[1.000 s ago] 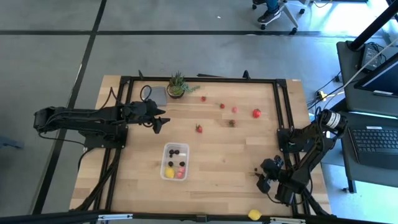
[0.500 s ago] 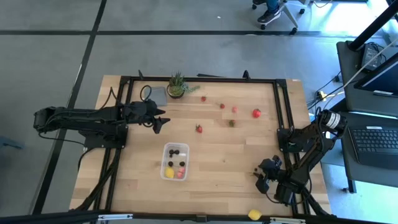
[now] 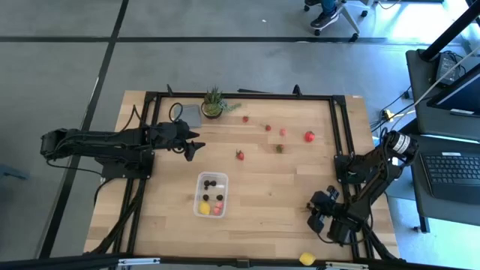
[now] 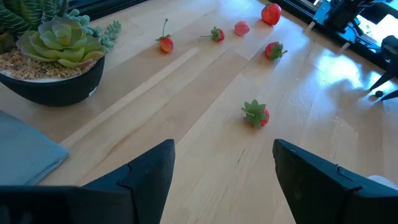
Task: Pick and placing Produce into tupperware
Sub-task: Put the blueberry into the transparent bin
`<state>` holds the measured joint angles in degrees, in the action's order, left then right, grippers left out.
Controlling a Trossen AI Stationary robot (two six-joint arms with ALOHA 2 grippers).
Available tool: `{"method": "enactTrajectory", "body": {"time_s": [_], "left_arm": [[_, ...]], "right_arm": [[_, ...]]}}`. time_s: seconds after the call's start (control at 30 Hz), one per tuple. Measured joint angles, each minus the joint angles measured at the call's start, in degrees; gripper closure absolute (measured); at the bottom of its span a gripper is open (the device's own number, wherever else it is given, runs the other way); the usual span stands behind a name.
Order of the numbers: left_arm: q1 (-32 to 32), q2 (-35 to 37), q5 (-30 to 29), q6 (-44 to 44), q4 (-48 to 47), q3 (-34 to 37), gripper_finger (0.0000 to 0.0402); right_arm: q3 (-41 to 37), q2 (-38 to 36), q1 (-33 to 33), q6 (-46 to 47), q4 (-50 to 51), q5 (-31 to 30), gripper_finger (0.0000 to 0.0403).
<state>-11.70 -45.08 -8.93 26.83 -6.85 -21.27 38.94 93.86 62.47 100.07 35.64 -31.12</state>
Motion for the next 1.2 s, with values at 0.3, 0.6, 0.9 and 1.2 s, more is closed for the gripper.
{"method": "enactTrajectory", "body": {"time_s": [0.3, 0.6, 0.9, 1.2], "left_arm": [[0.0, 0.0, 0.0, 0.0, 0.0, 0.0, 0.014], [0.0, 0.0, 0.0, 0.0, 0.0, 0.0, 0.014], [0.0, 0.0, 0.0, 0.0, 0.0, 0.0, 0.014], [0.0, 0.0, 0.0, 0.0, 0.0, 0.0, 0.014]], "right_arm": [[0.0, 0.0, -1.3, -0.1, 0.1, 1.7, 0.0282], [0.0, 0.0, -2.3, 0.0, 0.0, 2.1, 0.0341], [0.2, 0.0, -2.3, 3.4, 0.2, 2.1, 0.0353], [3.9, 0.5, -2.5, 4.0, 5.6, 3.5, 0.0356]]}}
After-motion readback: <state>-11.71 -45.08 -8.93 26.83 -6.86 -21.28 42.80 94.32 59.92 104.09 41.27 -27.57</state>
